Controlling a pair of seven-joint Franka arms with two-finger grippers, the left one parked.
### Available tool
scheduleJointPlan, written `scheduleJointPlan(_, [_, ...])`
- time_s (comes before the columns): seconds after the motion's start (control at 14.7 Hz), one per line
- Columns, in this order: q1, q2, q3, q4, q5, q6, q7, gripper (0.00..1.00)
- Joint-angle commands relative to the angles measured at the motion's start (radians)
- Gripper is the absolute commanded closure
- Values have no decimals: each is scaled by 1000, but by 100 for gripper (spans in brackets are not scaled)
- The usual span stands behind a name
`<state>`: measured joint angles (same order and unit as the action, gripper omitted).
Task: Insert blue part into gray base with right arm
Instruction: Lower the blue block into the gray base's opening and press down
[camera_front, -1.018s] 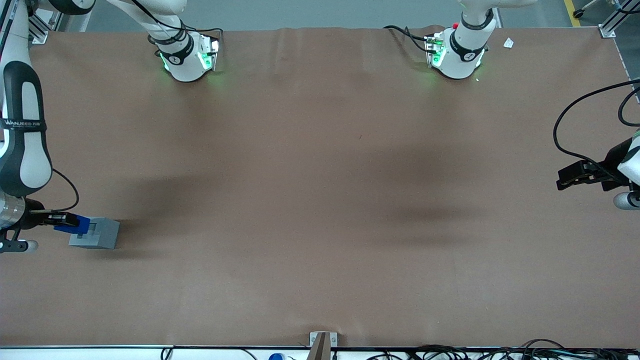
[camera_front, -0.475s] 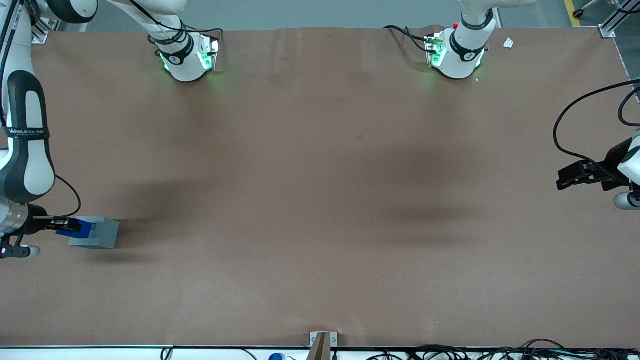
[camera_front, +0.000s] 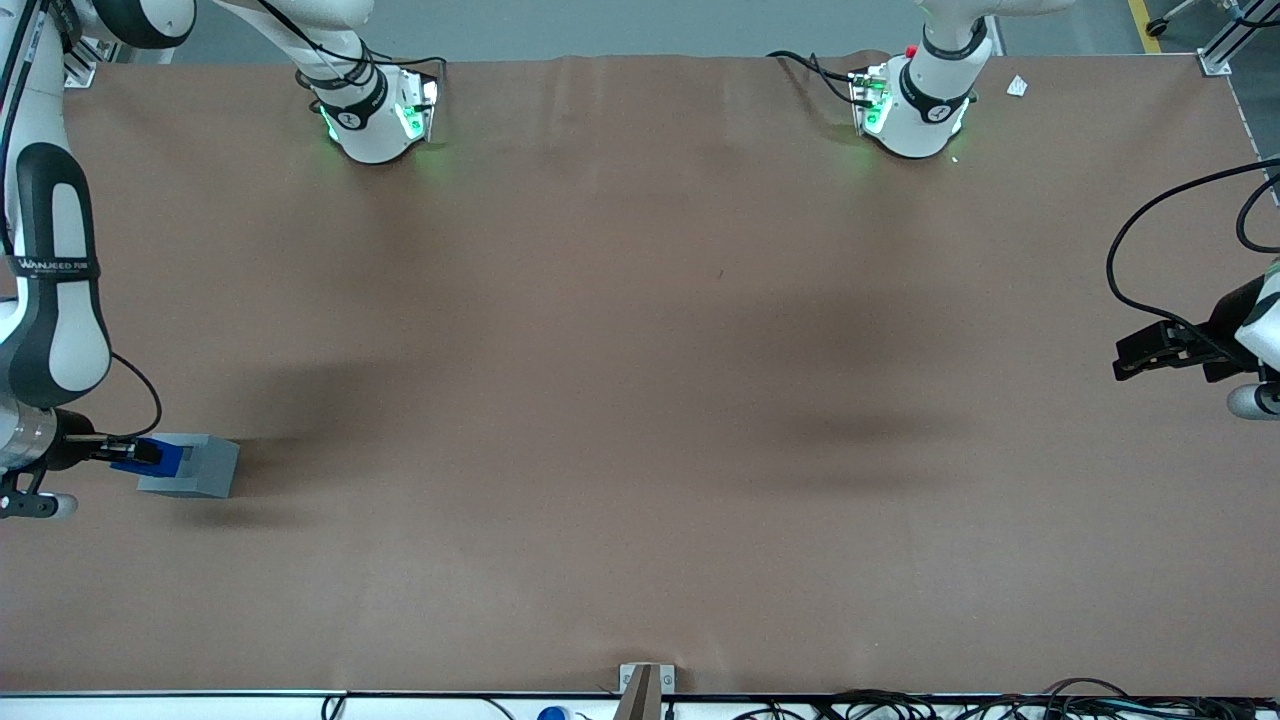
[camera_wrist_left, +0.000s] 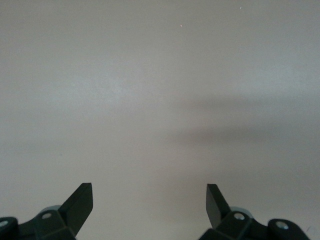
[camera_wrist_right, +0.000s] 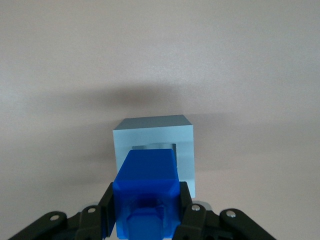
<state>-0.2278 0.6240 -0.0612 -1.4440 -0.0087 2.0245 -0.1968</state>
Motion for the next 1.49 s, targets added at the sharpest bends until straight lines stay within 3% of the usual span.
scheduleJointPlan(0.0, [-15, 22, 14, 28, -27, 2, 14, 100])
scheduleJointPlan(1.43, [-16, 2, 14, -47, -20, 33, -21, 100])
